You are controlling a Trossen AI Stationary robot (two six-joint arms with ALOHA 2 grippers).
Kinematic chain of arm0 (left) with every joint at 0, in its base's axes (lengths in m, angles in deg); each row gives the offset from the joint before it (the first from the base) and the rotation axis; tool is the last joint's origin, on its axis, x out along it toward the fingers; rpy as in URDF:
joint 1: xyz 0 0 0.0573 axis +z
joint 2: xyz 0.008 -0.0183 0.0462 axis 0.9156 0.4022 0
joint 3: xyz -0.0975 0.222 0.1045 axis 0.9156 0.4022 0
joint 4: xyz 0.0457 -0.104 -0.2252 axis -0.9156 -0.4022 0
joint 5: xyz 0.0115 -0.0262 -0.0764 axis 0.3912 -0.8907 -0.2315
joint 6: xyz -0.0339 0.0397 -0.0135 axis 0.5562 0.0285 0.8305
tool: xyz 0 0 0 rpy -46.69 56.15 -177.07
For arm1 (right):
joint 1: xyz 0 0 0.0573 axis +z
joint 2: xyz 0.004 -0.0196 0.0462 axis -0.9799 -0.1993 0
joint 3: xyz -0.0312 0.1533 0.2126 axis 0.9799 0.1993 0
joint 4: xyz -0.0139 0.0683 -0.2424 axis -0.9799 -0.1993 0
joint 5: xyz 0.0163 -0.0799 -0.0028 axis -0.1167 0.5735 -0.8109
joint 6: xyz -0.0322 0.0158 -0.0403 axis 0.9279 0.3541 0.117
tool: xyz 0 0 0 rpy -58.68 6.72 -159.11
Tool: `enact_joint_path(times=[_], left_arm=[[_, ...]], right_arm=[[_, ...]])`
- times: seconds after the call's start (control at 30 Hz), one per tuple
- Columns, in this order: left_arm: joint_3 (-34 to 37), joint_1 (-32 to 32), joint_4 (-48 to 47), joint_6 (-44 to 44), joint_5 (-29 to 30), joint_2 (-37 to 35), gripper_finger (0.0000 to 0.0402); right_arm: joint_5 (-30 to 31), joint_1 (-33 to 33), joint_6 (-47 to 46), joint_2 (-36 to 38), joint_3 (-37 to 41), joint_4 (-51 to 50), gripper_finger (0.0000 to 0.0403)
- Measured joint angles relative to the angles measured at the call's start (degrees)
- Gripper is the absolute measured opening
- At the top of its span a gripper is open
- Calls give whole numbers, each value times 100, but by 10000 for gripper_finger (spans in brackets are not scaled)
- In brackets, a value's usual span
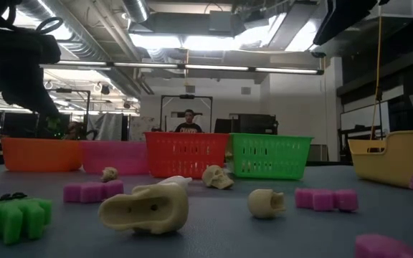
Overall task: Sort Halloween decoration
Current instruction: Put the green skeleton toy into the orange bowl, then put the yellow skull toy into the pink bowl
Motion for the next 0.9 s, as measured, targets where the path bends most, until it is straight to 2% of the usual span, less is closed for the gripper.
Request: enact_joint_path(times=[0.47, 0.63, 0.9], left_arm=[[0, 0, -4, -2, -67, 0, 148], [0, 0, 14, -2, -64, 0, 166], [0, 0, 1158, -60, 90, 51, 169]], right_arm=[[-540, 0, 4, 0, 0, 42, 143], [-620, 0, 2, 0, 0, 44, 143], [-622, 0, 2, 0, 0, 46, 143]])
